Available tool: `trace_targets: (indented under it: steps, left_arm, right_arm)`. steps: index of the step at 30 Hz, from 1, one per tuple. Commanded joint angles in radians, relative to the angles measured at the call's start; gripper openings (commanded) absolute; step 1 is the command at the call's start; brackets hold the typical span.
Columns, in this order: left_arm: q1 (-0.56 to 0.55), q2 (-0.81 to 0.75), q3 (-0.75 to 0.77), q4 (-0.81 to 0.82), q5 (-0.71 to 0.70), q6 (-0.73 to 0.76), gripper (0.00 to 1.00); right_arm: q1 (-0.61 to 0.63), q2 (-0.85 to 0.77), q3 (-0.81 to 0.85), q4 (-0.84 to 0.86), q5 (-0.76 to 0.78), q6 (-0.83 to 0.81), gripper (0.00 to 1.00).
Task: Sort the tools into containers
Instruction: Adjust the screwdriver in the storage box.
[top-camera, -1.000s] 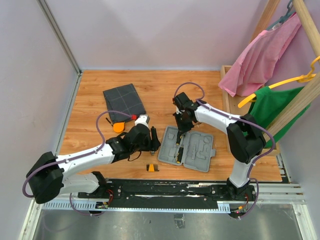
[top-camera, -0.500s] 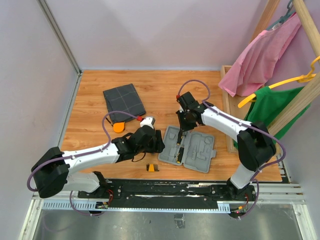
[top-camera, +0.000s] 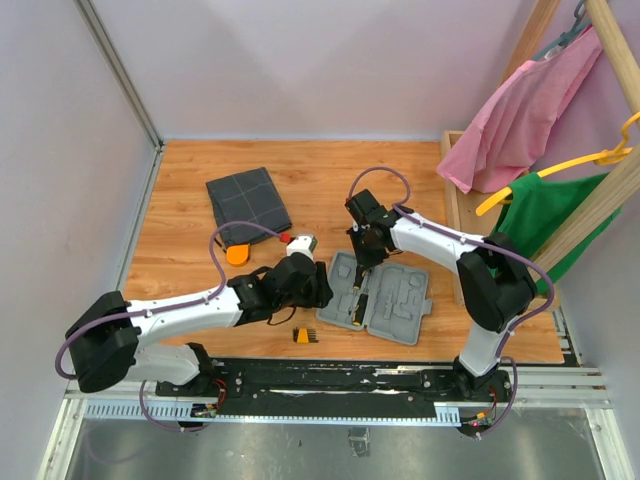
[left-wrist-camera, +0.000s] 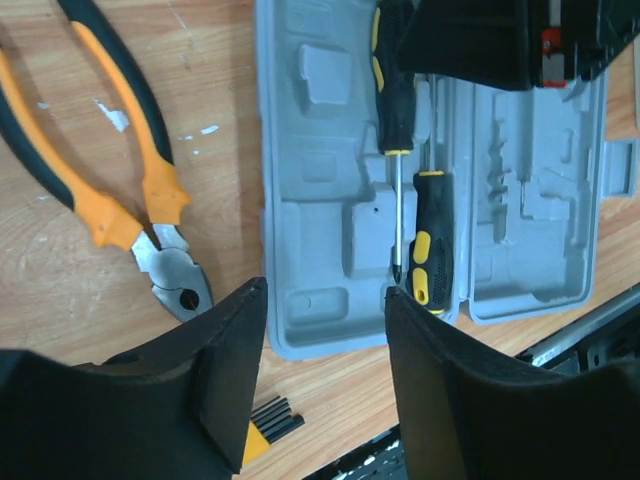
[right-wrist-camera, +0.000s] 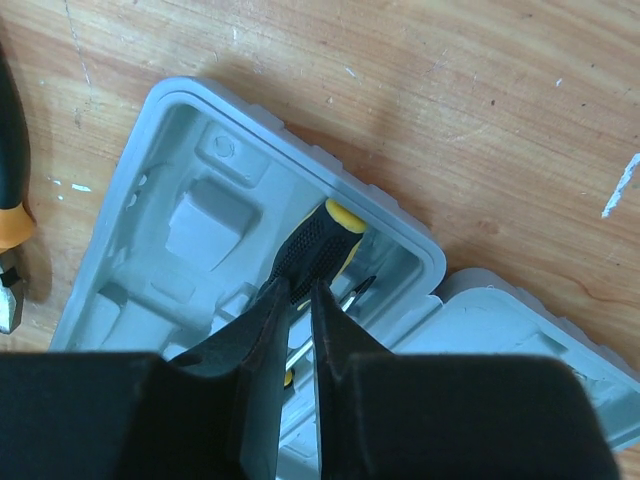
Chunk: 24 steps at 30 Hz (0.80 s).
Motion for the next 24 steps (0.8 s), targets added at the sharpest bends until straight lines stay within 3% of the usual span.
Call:
trace_targets:
  steps: [1,8,20,24]
  left_arm:
    - [-0.037,0.037,0.043,0.013,-0.019,-0.005,0.52]
    - [-0.116,0.144,0.117,0.006,-0.024,-0.020,0.43]
    - [-0.165,0.346,0.288,-0.106,-0.024,-0.049,0.06]
    - [-0.165,0.365,0.298,-0.131,-0.034,-0.055,0.04]
  right_arm:
    - [0.017,0.052,0.007,-0.056,0.078,0.017,0.15]
    - [0.017,0.052,-0.009,-0.070,0.097,0.021,0.15]
    - [0.018,0.054,-0.022,-0.060,0.086,0.020,0.15]
    - [0.018,0.054,-0.020,-0.058,0.081,0.020,0.15]
